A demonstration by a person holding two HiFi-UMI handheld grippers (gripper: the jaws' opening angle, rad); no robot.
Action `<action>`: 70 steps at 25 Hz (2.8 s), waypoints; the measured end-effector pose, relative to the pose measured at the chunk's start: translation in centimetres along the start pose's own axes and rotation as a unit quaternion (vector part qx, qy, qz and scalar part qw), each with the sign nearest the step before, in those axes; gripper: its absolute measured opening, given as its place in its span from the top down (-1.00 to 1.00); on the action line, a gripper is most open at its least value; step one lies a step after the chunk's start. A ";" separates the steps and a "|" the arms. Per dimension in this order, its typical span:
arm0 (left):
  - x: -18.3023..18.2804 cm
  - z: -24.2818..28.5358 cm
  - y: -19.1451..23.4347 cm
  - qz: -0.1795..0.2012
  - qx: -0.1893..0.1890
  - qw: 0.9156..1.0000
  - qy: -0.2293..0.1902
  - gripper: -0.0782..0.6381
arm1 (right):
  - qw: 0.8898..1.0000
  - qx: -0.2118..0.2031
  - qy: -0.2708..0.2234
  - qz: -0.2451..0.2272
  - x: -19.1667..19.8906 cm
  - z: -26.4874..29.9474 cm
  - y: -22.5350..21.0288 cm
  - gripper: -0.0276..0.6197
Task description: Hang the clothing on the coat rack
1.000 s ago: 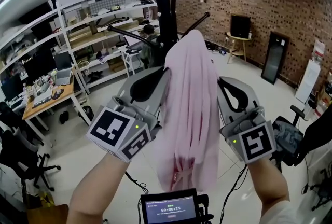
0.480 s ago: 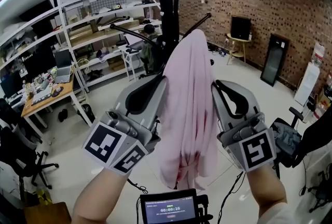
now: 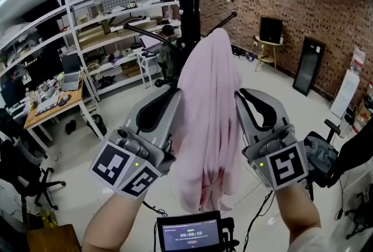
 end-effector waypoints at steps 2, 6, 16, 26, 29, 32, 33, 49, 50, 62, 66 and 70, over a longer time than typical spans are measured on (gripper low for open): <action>0.4 -0.5 -0.1 -0.008 -0.005 1.000 0.000 0.70 | 1.000 0.000 0.000 0.003 0.2 -0.3 -0.1 0.78; 1.1 -1.5 0.4 -0.022 -0.020 1.000 0.001 0.70 | 1.000 -0.001 -0.006 0.004 0.3 -0.5 -0.3 0.78; 1.7 -4.0 -0.1 -0.049 -0.045 0.998 0.004 0.71 | 1.000 0.001 -0.014 0.017 -0.1 -1.5 -0.1 0.76; 2.4 -5.2 -2.3 -0.056 -0.043 0.997 0.021 0.77 | 0.999 0.026 -0.004 0.047 0.2 -3.9 -0.9 0.76; 3.0 -5.6 -2.6 -0.061 -0.044 0.997 0.031 0.77 | 0.998 0.030 0.010 0.058 1.1 -4.3 -0.7 0.76; 3.8 -6.5 -2.4 -0.075 -0.046 0.995 0.045 0.78 | 0.997 0.031 0.032 0.070 1.8 -4.7 0.2 0.76; 3.9 -6.9 -2.3 -0.079 -0.046 0.995 0.048 0.78 | 0.996 0.033 0.038 0.072 1.8 -4.8 0.5 0.76; 3.2 -14.0 -3.7 -0.118 -0.037 0.989 0.077 0.78 | 0.989 0.063 0.096 0.091 -0.1 -9.0 6.6 0.76; 3.2 -14.5 -3.9 -0.121 -0.037 0.989 0.079 0.78 | 0.989 0.063 0.098 0.092 -0.2 -9.3 7.0 0.76; 3.3 -18.7 -7.0 -0.146 -0.030 0.984 0.100 0.78 | 0.985 0.062 0.125 0.103 -1.4 -13.3 10.8 0.76; 4.0 -19.6 -7.8 -0.159 -0.025 0.981 0.110 0.78 | 0.983 0.060 0.141 0.105 -1.1 -14.5 11.9 0.76; 4.8 -20.2 -8.5 -0.169 -0.021 0.978 0.117 0.78 | 0.980 0.060 0.155 0.109 -0.6 -15.5 12.7 0.76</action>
Point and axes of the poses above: the fingertips, and each gripper's own axes: z forward along the fingers, y to its left, x out of its underside, the point moved 2 cm from there along -z, backward along the fingers
